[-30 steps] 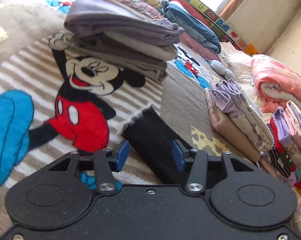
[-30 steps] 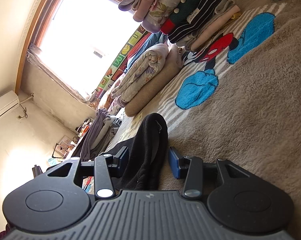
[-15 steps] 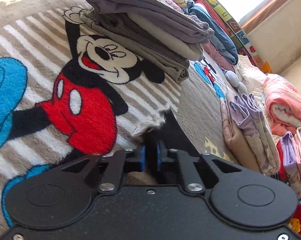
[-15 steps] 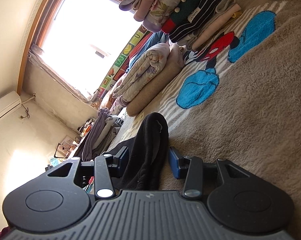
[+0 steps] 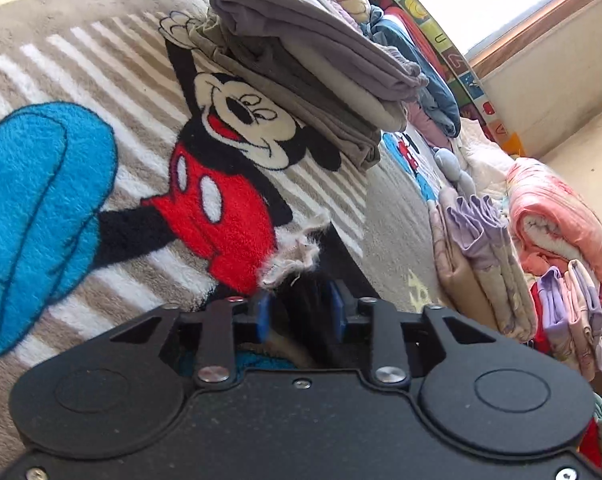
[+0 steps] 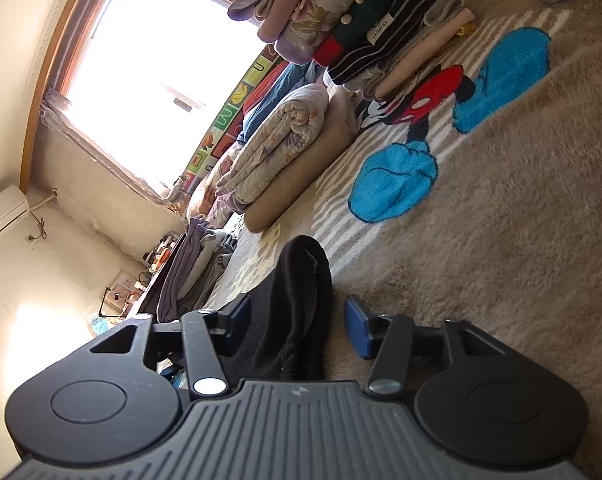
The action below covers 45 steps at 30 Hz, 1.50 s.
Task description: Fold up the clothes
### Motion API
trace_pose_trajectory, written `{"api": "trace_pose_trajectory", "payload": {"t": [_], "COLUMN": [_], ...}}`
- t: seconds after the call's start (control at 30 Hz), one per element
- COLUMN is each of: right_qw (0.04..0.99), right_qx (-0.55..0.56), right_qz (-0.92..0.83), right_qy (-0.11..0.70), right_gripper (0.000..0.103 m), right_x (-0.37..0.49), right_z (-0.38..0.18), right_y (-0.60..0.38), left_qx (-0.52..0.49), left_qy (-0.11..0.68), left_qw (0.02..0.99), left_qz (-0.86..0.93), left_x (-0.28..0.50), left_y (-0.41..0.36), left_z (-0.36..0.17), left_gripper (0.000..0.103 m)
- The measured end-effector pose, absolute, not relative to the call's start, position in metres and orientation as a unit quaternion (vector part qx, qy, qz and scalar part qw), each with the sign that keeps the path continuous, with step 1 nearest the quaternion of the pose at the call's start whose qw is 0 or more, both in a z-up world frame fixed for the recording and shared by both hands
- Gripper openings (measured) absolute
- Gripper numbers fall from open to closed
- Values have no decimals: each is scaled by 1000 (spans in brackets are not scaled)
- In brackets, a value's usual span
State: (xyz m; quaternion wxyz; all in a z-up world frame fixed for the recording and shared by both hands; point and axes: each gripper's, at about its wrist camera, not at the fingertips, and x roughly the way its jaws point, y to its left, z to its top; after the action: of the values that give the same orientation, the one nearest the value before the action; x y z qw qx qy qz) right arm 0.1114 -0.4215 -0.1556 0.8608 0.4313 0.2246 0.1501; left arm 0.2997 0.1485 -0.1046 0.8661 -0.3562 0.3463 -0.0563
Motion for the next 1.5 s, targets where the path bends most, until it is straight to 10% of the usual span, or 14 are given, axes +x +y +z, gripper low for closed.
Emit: {"api": "trace_pose_trajectory", "payload": {"t": [0.17,0.27,0.33,0.43,0.5,0.9,1.07,1.5], "right_qw": [885,879,875,825,801,828,893,924], "right_qx": [354,319,330,461,506,445,341,198], "right_qz": [148,156,160,145,133,143,73,151], "right_qy": [265,318,317,294,291,311,285,291], "right_gripper": [73,52,18,13,9,21,48,44], "right_x": [150,171,174,172,171,160,146,172], "right_z": [-124,-128,-136,-158,-175,-160,-125,-123], "right_y": [-414,-406,-407,-430,-440,-441,-432,-387], "left_qx": [-328,-303,-287,-248,-227,-232,-209,2], "left_qy": [348,359,363,368,367,361,361,327], "left_qw": [877,882,885,895,900,901,908,909], "left_qz": [-39,-38,-39,-50,-58,-59,-37,-259], "left_x": [303,311,317,323,323,318,313,249], "left_y": [158,155,150,138,133,141,142,-16], "left_z": [-95,-95,-96,-97,-98,-102,-88,-51], "left_gripper": [44,44,41,5,5,6,10,10]}}
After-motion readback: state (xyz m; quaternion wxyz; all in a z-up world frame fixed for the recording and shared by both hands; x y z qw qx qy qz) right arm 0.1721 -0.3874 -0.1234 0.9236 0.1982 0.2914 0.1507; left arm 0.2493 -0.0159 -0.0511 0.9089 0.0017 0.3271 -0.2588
